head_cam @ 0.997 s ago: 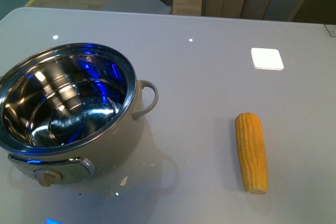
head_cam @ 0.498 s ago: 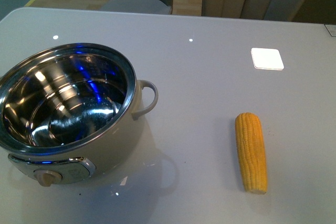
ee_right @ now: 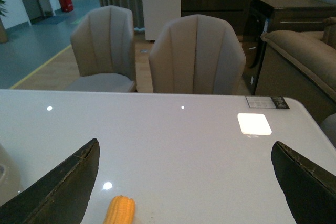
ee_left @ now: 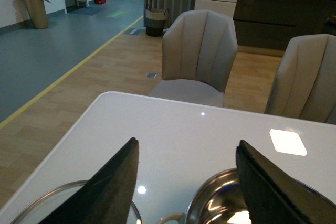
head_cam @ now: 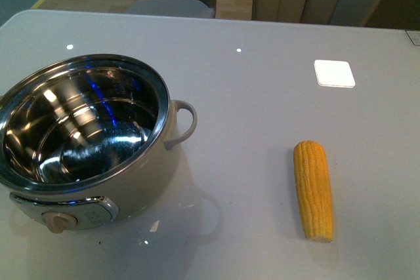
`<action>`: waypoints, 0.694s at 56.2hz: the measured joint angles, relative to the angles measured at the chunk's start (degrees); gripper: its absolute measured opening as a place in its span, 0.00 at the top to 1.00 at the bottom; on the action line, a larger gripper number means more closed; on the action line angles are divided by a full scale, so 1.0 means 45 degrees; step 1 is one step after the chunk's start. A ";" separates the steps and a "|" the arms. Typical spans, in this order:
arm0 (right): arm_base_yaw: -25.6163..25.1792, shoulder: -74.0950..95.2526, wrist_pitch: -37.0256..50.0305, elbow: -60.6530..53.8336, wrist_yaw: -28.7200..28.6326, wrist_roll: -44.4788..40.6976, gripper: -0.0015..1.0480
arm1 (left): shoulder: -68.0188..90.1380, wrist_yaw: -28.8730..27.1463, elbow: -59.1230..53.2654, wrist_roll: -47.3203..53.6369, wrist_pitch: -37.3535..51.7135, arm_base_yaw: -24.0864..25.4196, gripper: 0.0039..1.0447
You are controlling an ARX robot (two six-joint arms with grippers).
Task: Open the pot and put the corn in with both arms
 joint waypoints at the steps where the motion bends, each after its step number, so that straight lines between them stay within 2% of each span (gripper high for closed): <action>1: 0.0000 0.0000 0.0000 0.0000 0.0000 0.0000 0.08 | -0.0233 -0.0083 -0.0121 0.0015 -0.0117 -0.0117 0.61; 7: 0.0000 0.0000 0.0000 0.0000 0.0000 0.0000 0.08 | -0.1370 -0.0612 -0.0646 0.0092 -0.0758 -0.0665 0.78; 12: 0.0000 0.0000 0.0000 0.0000 0.0000 0.0000 0.08 | -0.2701 -0.1175 -0.1112 0.0092 -0.1598 -0.1175 0.98; 33: 0.0000 0.0000 0.0000 0.0000 0.0000 0.0000 0.08 | -0.6557 -0.2268 -0.1880 0.0151 -0.4658 -0.2327 0.97; 37: 0.0000 0.0000 0.0000 0.0000 0.0000 0.0000 0.08 | -0.7295 -0.3274 -0.1987 0.0151 -0.5299 -0.3036 0.97; 39: 0.0000 0.0000 0.0000 0.0000 -0.0005 0.0000 0.08 | -0.7781 -0.3366 -0.1996 0.0155 -0.5722 -0.3400 0.97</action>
